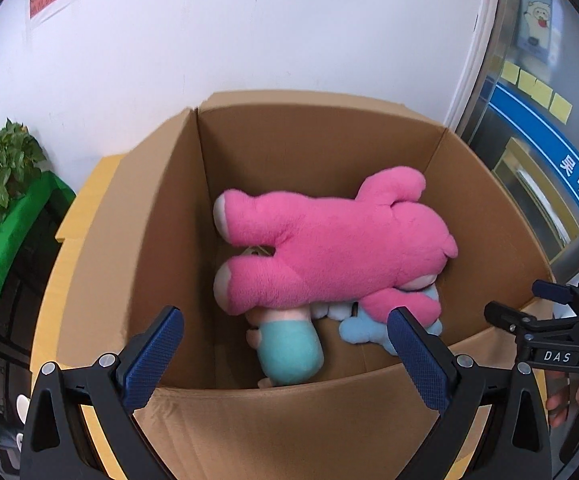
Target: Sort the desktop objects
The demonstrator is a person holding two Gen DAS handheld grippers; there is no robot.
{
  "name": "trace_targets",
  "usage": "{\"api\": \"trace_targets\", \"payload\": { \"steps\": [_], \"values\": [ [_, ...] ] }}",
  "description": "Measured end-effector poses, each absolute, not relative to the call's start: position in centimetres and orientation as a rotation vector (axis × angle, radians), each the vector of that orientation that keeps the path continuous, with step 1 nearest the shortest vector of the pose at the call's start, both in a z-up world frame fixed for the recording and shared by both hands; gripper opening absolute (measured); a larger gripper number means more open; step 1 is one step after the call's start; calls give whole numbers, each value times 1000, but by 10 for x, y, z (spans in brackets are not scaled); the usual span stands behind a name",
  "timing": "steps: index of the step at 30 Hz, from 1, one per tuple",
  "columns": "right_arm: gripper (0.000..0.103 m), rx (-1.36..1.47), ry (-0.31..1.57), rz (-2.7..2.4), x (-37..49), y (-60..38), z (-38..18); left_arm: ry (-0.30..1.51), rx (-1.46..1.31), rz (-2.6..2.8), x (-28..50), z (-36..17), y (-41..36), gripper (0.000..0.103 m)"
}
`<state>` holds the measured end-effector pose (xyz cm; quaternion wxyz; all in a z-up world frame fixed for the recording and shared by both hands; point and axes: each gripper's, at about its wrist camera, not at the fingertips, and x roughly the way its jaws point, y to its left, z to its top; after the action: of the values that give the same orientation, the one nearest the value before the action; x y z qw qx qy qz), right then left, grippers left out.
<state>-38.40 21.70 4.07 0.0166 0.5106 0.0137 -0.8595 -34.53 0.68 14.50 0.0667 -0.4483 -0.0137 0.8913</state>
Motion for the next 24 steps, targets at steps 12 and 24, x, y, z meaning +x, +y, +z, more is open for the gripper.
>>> {"api": "trace_targets", "payload": {
  "steps": [12, 24],
  "values": [
    [103, 1600, 10, -2690, -366, 218, 39, -7, -1385, 2669, -332, 119, 10, 103],
    [103, 1652, -96, -2612, -381, 224, 31, 83, -1446, 2650, -341, 117, 12, 103]
  ]
}}
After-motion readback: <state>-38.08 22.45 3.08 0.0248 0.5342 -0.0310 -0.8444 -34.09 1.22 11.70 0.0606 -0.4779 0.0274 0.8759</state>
